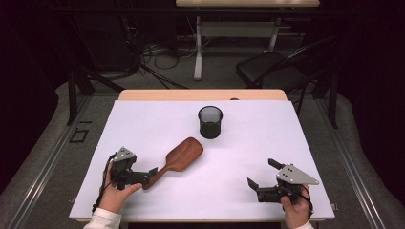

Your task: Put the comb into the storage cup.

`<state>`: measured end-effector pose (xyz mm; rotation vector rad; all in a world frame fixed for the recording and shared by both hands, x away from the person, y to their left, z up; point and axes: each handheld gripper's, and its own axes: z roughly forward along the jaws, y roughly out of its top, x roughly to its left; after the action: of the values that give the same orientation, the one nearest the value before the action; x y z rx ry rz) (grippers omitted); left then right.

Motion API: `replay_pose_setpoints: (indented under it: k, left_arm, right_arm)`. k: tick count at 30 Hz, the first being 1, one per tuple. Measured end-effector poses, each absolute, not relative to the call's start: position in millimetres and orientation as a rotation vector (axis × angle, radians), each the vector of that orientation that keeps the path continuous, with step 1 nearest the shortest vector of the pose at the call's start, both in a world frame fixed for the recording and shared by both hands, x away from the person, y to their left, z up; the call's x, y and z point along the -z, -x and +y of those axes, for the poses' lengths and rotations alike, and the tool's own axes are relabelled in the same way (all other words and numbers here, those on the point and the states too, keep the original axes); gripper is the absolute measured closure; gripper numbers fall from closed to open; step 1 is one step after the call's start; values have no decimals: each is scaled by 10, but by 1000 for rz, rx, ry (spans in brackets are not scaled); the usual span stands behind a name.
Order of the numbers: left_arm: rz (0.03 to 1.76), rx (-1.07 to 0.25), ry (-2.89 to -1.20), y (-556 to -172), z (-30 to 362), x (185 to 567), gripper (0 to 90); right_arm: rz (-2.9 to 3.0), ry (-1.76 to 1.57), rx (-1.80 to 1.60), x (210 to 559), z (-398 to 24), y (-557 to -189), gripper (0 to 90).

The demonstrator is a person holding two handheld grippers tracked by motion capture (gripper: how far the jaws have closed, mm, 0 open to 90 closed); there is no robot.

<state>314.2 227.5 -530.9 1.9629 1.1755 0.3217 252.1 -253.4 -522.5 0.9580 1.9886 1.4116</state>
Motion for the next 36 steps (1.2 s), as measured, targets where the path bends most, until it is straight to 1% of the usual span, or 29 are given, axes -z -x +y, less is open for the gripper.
replay_pose_setpoints:
  k: [11, 20, 31, 36]
  left_arm:
    - [1121, -292, -1990, -3125, 2166, 5249, 4]
    - [1049, -275, -2064, -3109, 2024, 5208, 4]
    - [1033, -277, -2118, -3140, 1972, 5221, 4]
    - [1028, -250, -2138, -3191, 1959, 5169, 4]
  right_arm:
    - [1988, -955, -1409, 5226, -2531, -2522, 11]
    - [1990, -955, -1406, 5226, -2529, -2520, 11]
    - [1991, -953, -1406, 5227, -2529, -2519, 11]
    - [1990, -959, -1401, 5231, -2526, -2521, 11]
